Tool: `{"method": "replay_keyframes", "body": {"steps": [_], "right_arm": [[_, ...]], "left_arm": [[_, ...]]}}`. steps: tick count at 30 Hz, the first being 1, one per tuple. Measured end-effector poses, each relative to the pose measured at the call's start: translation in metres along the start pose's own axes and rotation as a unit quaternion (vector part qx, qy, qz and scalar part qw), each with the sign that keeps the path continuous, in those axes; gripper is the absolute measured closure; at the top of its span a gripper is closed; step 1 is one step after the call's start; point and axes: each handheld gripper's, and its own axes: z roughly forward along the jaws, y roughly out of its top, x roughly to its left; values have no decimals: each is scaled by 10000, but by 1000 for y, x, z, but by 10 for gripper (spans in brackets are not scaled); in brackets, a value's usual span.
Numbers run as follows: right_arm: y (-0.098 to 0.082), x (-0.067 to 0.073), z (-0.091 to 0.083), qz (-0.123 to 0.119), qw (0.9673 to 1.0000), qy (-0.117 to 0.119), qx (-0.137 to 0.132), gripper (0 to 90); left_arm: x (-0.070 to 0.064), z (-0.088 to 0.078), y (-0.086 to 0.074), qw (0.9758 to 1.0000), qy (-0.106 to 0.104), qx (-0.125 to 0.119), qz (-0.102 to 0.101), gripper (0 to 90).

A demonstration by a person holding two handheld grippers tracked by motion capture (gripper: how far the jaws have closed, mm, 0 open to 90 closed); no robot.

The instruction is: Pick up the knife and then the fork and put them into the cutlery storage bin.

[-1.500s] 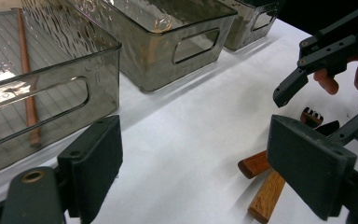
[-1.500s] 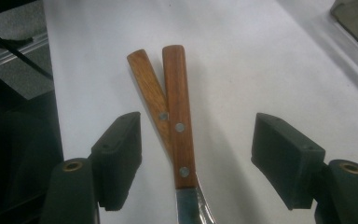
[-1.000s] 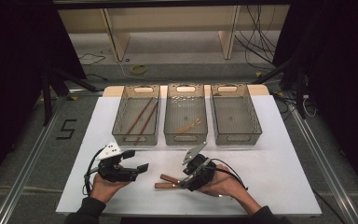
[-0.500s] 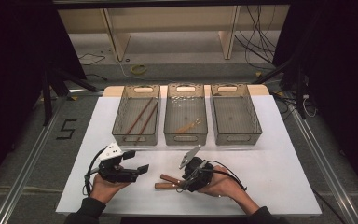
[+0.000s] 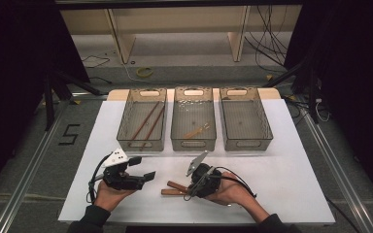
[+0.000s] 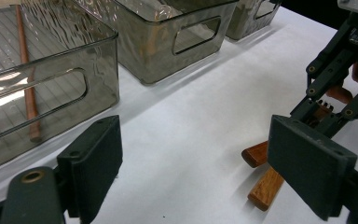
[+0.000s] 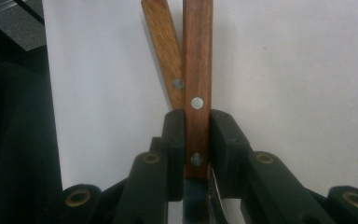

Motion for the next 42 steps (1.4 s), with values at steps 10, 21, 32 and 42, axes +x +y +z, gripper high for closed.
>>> {"method": "replay_keyframes", "body": {"steps": [10,21,32,42], "right_arm": [[-2,-3,-7,57,9999,14,-105,774],[-3,-4,-17,135,9995,-97,-256,777],[-3,-15,-49,324,9970,-354,-599,776],[-5,-42,-93,621,9902,-816,-947,776]], "left_arm": [[0,0,0,10000,-8,-9,4,180],[0,0,0,10000,-9,-8,-1,180],[0,1,1,10000,-17,1,5,180],[1,1,1,10000,-32,-33,10,180]]}}
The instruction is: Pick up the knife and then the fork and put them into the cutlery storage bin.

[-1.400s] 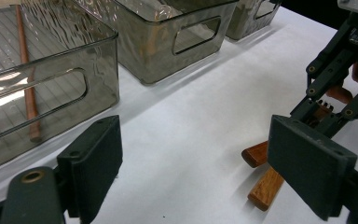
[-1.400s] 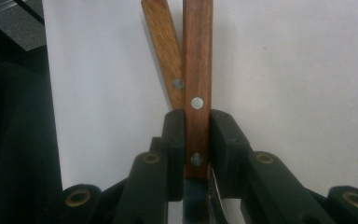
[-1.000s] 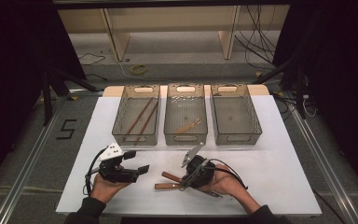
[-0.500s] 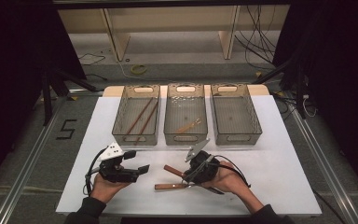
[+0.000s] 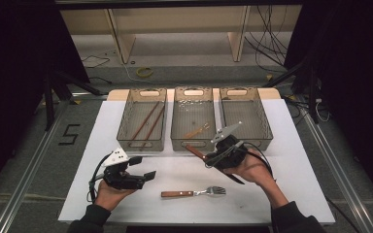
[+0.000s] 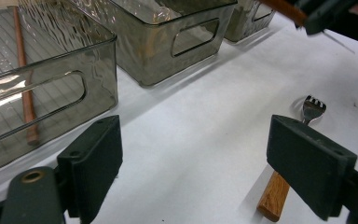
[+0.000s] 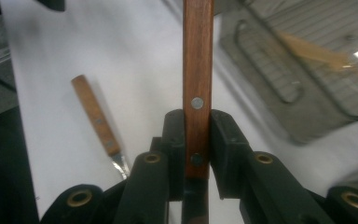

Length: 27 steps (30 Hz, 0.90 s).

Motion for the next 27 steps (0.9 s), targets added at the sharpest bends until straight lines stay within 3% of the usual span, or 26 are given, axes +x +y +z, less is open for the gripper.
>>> {"method": "replay_keyframes", "body": {"steps": [10,27], "right_arm": [[6,-31,-27,262,9985,-440,-190,776],[16,-79,-46,682,9926,-966,-274,775]], "left_arm": [[0,0,0,10000,-1,-1,-16,179],[0,0,0,10000,-15,-31,-9,179]]}}
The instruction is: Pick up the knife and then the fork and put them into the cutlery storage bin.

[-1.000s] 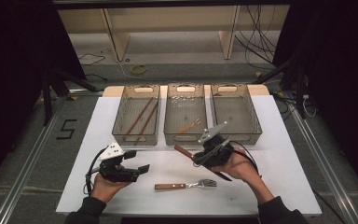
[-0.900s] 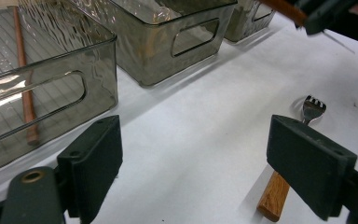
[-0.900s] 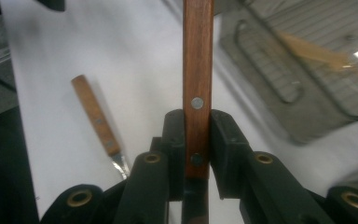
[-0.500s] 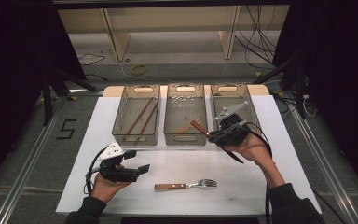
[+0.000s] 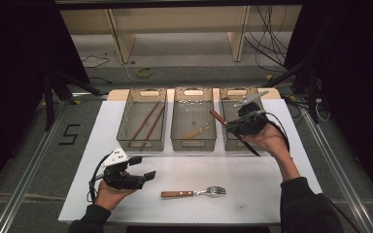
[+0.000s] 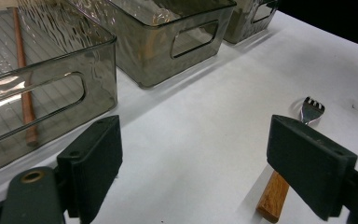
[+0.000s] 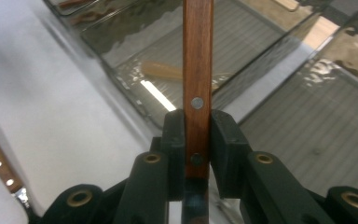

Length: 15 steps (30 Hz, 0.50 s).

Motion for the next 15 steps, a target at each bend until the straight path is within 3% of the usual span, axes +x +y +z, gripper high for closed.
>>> {"method": "replay_keyframes", "body": {"steps": [15], "right_arm": [[17,-41,-7,365,9984,-424,-56,775]], "left_arm": [[0,1,0,10000,-29,0,-33,178]]}}
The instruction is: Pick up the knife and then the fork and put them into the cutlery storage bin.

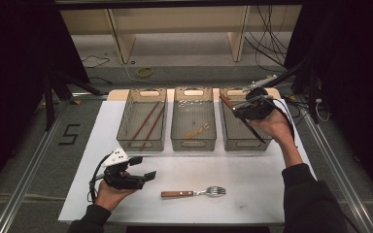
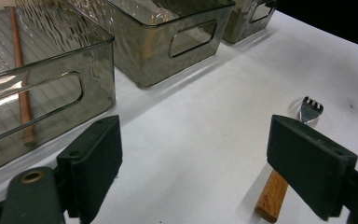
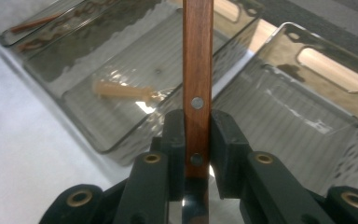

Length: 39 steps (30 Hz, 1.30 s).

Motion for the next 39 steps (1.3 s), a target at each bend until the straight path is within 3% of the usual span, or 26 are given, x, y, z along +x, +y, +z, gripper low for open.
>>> {"method": "replay_keyframes", "body": {"steps": [19,29,39], "right_arm": [[13,-34,20,435,9982,-408,90,774],[13,-42,34,669,9961,-559,105,773],[12,-44,44,727,9950,-664,185,773]], "left_arm": [[0,0,0,10000,-16,-10,3,178],[0,0,0,10000,-21,-24,13,177],[-1,0,0,10000,-48,-21,32,177]]}}
